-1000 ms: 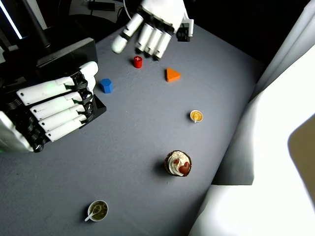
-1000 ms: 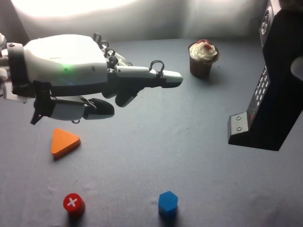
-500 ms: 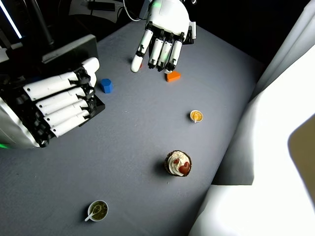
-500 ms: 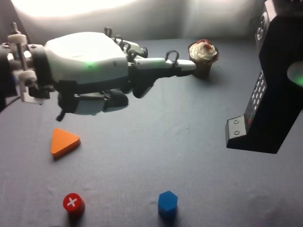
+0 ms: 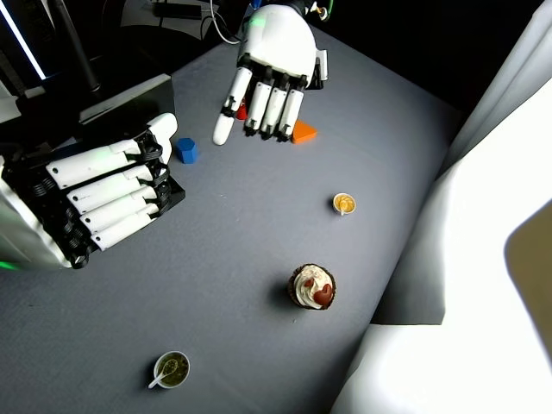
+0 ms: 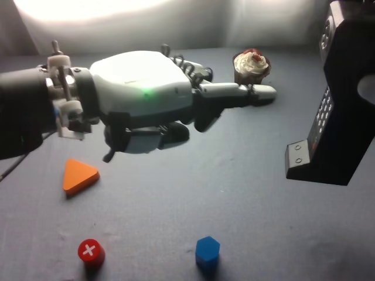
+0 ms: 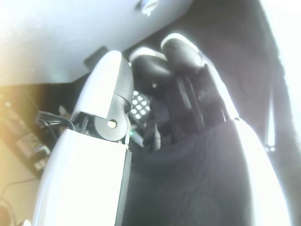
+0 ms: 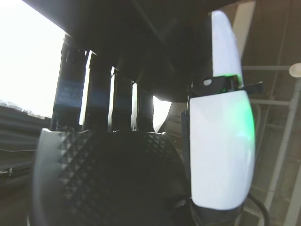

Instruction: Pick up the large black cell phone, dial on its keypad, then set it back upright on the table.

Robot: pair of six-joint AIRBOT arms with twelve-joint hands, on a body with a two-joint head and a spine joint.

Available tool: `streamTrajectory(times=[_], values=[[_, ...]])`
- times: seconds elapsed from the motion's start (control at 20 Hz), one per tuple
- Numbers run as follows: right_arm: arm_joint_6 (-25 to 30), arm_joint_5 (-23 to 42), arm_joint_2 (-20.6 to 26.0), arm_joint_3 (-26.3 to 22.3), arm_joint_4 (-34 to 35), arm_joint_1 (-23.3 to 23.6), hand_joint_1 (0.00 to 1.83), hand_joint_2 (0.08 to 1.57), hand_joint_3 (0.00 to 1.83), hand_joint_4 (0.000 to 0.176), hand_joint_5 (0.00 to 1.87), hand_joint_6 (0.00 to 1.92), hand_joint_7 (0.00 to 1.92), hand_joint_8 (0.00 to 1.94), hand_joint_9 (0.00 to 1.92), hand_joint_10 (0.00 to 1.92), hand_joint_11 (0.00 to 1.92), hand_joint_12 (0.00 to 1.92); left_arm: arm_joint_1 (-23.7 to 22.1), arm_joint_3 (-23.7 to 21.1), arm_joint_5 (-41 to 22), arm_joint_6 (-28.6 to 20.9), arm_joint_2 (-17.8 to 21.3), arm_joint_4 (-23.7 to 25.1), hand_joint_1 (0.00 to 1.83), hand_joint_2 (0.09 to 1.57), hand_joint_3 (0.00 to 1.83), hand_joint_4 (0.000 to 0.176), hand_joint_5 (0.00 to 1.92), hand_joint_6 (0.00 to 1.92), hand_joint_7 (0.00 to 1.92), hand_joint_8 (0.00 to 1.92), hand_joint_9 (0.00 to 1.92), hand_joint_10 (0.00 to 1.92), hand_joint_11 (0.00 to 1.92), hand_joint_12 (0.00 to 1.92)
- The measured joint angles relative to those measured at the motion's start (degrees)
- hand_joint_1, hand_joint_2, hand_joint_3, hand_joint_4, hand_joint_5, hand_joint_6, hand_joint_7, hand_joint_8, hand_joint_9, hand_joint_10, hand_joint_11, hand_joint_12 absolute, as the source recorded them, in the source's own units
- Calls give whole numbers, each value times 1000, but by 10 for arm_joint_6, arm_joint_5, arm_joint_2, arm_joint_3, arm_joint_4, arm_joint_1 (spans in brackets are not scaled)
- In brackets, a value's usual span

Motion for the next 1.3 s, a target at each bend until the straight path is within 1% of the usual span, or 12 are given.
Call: streamTrajectory(times=[0.2,0.35,0.4,0.45,0.5,0.6,1.0,1.05,1.1,1.2,1.25,1.3], values=[[-2,1,-10,9,18,-7,1364,1167,1,0,863,908,804,1284,873,1393,954,1299,0,-20,13,34,-5,-36,1441,1325,32,122,0,0,478,1704,517,1896,337,1920],[-2,2,-14,12,16,-6,1362,1171,0,0,873,887,799,1298,855,1417,921,1343,0,-29,23,41,-12,-46,1443,1317,25,135,0,0,493,1764,527,1777,148,1921],[-2,4,-16,12,16,-6,1362,1172,1,0,867,912,795,1297,850,1420,897,1332,0,-32,25,42,-13,-46,1443,1318,25,157,0,0,481,1759,539,1790,147,1883],[-2,3,-16,12,16,-7,1366,1158,0,0,887,907,824,1244,883,1367,914,1308,0,-34,25,42,-13,-46,1441,1323,30,141,0,0,470,1728,533,1857,287,1913],[-2,3,-17,13,16,-7,1363,1167,2,0,855,939,813,1261,869,1400,919,1340,0,-34,27,45,-14,-50,1441,1326,33,137,0,0,470,1719,522,1886,355,1919],[-2,3,-17,13,16,-7,1370,1148,1,0,879,930,859,1187,905,1329,921,1286,0,-34,35,58,-14,-67,1443,1317,25,144,0,0,512,1789,507,1745,82,1921],[-3,4,-20,14,16,-6,1367,1155,0,0,870,939,831,1233,904,1330,945,1285,0,-23,91,106,-37,-112,1443,1315,13,152,0,0,525,1800,516,1688,25,1921],[-4,3,-21,14,16,-7,1363,1165,1,0,854,953,811,1257,881,1378,945,1326,0,-23,95,118,-39,-126,1317,1327,12,151,0,0,556,1720,362,1188,4,1587],[-5,3,-21,14,16,-7,1361,1173,0,0,858,926,798,1288,860,1419,939,1367,0,-23,99,129,-42,-139,1292,1325,7,162,0,0,572,1688,359,989,0,1430],[-5,3,-21,14,15,-7,1365,1162,0,0,874,905,821,1247,876,1390,940,1321,0,-24,104,144,-45,-155,1286,1331,3,154,0,0,567,1689,358,911,0,1322],[-5,3,-21,14,16,-7,1364,1164,1,0,880,915,802,1269,878,1384,957,1301,0,-25,106,146,-47,-158,1413,1307,2,158,0,0,566,1709,497,1490,0,1642],[-5,3,-21,14,17,-6,1363,1168,0,0,869,925,794,1275,874,1397,953,1314,0,-25,107,146,-49,-158,1439,1311,5,152,0,0,537,1767,524,1640,56,1865]])
